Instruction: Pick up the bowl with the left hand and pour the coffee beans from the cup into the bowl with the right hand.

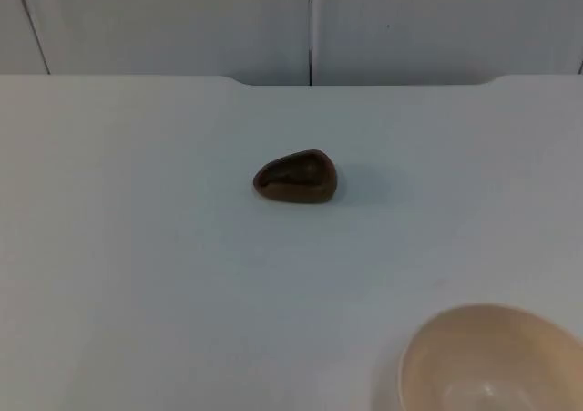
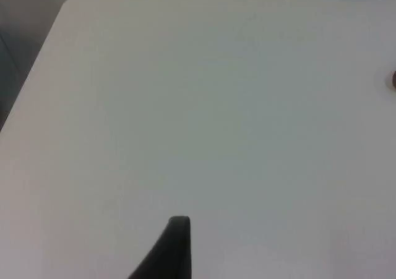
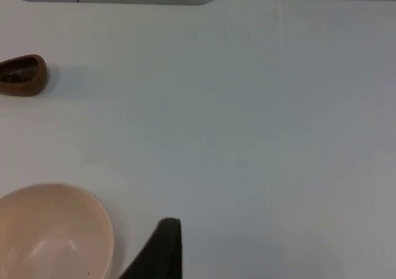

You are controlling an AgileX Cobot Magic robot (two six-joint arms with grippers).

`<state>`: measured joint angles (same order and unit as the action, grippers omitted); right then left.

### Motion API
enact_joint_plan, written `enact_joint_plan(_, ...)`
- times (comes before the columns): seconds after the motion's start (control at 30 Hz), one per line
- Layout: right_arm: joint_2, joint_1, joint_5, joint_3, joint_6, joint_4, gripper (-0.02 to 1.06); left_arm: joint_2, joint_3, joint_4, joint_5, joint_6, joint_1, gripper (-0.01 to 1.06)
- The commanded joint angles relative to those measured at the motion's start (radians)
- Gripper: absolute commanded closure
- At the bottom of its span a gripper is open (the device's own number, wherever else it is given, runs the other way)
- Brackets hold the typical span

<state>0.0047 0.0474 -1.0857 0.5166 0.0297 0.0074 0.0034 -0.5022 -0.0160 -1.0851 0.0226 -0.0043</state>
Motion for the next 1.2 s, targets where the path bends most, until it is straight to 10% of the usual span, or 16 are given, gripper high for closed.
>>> enact_joint_plan(0.0,-0.005,-0.003,0.007,-0.003,0.005,0.003,-0.01,0.008,-0.025,0.016,0.010,-0.002,-0.004,0.00)
enact_joint_plan(0.6,-0.005,-0.003,0.007,-0.003,0.005,0.003,-0.01,0.294,-0.236,0.161,0.018,-0.002,-0.004,0.00)
enact_joint_plan(1.17,-0.005,-0.003,0.007,-0.003,0.005,0.003,-0.01,0.614,-0.236,0.558,0.025,-0.303,-0.004,0.00)
